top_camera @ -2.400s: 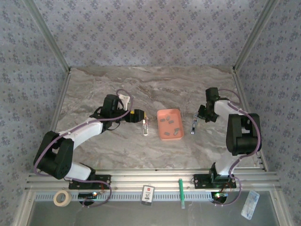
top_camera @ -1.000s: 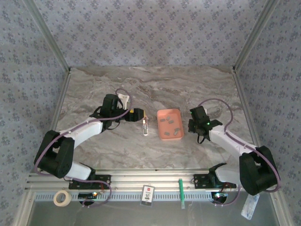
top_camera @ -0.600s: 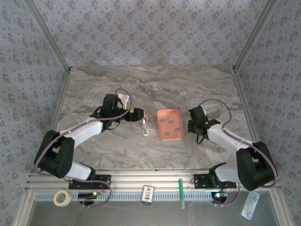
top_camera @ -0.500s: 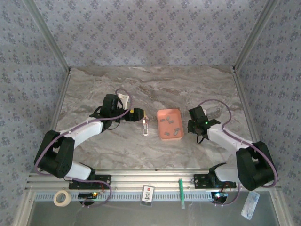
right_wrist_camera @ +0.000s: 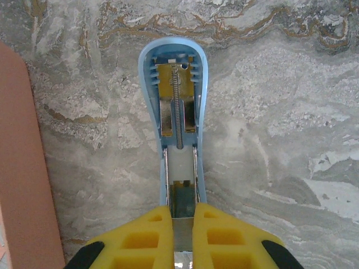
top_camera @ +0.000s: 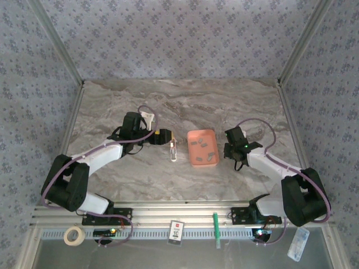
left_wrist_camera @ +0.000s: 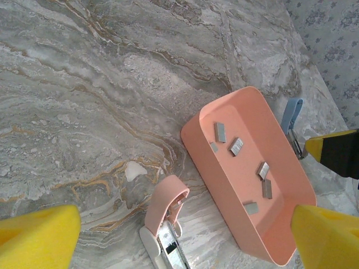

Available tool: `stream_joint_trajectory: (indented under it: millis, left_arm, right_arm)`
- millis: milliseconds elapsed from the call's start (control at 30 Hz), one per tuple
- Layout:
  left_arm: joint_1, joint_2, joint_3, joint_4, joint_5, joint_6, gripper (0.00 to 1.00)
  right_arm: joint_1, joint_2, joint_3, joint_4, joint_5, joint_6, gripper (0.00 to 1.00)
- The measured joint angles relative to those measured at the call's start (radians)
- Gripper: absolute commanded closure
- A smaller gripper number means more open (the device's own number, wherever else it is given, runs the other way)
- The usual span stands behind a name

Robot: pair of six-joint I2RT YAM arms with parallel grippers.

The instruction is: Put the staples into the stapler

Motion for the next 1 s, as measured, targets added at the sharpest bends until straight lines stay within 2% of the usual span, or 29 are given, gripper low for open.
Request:
stream_joint_trajectory:
  millis: [1000]
  left_arm:
    - [0.000,0.000,0.000,0.000,0.000,0.000,0.04]
  right_arm:
    - [0.003,0.046,0.001,-0.024,0.007,-0.001,0.89]
